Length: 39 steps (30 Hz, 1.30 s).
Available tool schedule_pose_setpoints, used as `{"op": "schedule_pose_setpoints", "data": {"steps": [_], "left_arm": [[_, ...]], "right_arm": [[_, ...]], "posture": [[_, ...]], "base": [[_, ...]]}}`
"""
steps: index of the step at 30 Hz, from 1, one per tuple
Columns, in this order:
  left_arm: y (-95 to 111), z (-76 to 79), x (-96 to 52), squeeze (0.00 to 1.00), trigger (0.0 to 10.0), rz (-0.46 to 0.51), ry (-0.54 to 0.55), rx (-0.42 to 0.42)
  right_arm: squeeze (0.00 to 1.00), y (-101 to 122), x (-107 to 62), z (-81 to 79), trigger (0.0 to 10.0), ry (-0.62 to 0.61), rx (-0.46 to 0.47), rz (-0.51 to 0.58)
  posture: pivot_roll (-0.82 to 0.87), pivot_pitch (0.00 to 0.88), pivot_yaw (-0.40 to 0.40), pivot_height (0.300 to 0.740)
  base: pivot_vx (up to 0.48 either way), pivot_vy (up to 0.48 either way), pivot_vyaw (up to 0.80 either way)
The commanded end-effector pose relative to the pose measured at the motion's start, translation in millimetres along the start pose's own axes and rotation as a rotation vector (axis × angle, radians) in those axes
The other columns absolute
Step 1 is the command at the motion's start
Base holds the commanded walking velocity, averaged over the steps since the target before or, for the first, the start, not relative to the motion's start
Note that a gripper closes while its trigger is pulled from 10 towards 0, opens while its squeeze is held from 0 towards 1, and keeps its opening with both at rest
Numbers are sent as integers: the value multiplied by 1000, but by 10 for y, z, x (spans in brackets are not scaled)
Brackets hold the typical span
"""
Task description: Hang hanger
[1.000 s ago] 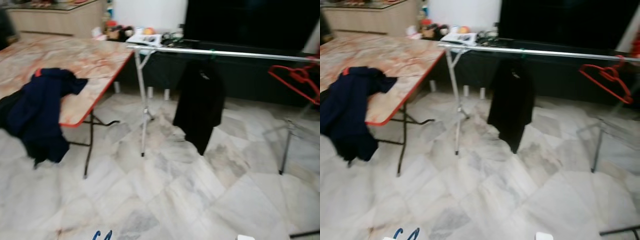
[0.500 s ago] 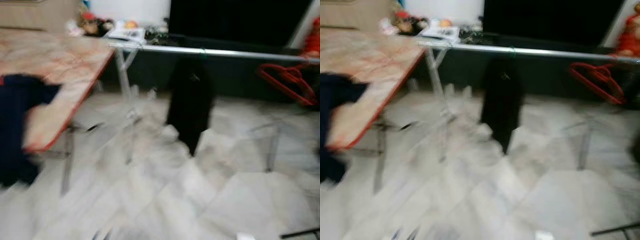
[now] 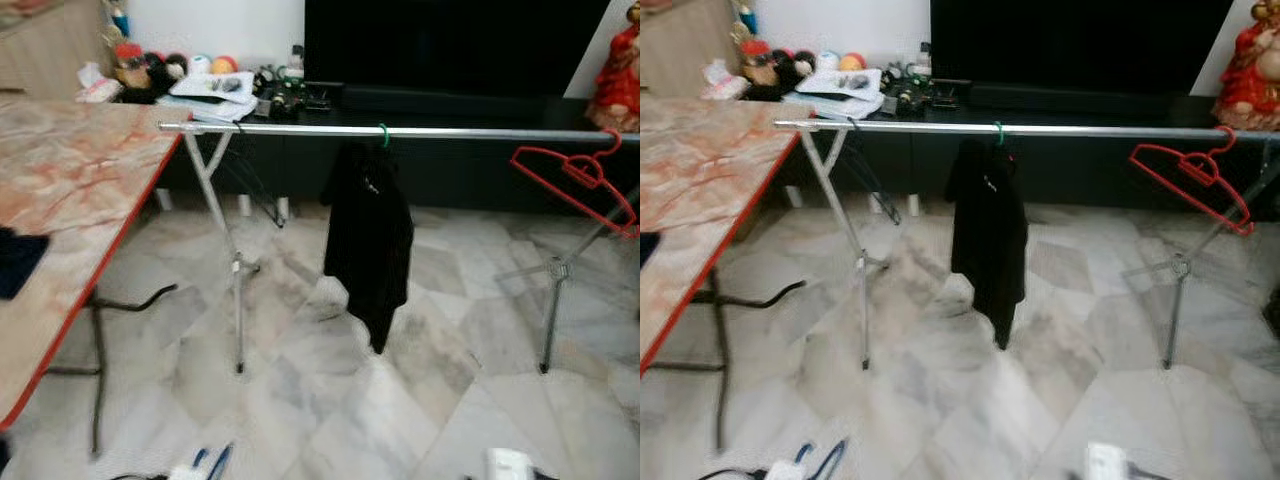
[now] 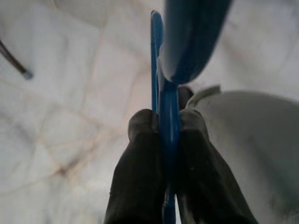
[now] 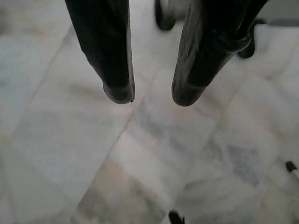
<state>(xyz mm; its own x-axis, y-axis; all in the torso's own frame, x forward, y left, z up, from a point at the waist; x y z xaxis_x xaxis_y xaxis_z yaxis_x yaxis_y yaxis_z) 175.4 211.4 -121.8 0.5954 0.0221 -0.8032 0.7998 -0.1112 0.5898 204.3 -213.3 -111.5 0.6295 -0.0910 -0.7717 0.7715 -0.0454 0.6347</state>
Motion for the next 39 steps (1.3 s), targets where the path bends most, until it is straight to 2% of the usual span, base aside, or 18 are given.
{"op": "schedule_pose_setpoints", "data": {"steps": [1,8,12,20,26,31,33,36,39], "left_arm": [[-202,82,-37,0,10000,-66,-22,6],[-208,81,-38,0,10000,-70,-23,10],[-215,79,-39,0,10000,-75,-22,14],[-230,71,-43,0,10000,-80,-20,9],[-230,60,-45,0,10000,-77,-17,6],[-233,57,-45,0,10000,-80,-14,9],[-232,60,-44,0,10000,-81,-15,17],[-235,63,-44,0,10000,-82,-15,27],[-237,63,-45,0,10000,-83,-14,28]], "right_arm": [[0,-190,-49,102,10000,-38,4,-54],[0,-129,-24,-1,10000,-28,0,-39],[0,-114,-21,9,10000,-28,-1,-35],[0,-196,-77,259,10000,-51,2,-45],[0,-238,-92,270,10000,-47,-6,-54],[0,-227,-68,150,10000,-37,-9,-57],[0,-195,-45,39,10000,-27,-10,-55],[0,-177,-31,-42,10000,-19,-11,-54],[0,-167,-25,-81,10000,-15,-13,-53]], "posture": [[-69,122,-12,740],[-69,122,-11,740],[-69,122,-10,740],[-67,123,-10,740],[-67,122,-10,740],[-68,120,-11,740],[-67,117,-12,740],[-66,115,-13,740],[-65,114,-13,740]], "base": [[356,0,0],[351,0,0],[292,0,0],[293,0,0],[301,0,0],[0,0,0],[0,0,0],[0,0,0],[0,-167,0]]}}
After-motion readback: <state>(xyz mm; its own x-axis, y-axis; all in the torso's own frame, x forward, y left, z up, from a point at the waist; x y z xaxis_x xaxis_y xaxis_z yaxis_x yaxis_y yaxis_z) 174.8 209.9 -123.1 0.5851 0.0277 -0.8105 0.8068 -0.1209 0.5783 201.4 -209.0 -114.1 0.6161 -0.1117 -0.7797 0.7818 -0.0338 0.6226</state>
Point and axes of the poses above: a point about 5 cm out from each wrist's last joint towards the gripper, its own x axis pointing out of the wrist towards the gripper, its own y axis along the axis of the wrist's last joint, z = x × y, the point moved 4 cm from there along x, pointing out of the wrist towards the gripper, and after that the axes turned 5 degrees about -x, right-handed, at the moved point
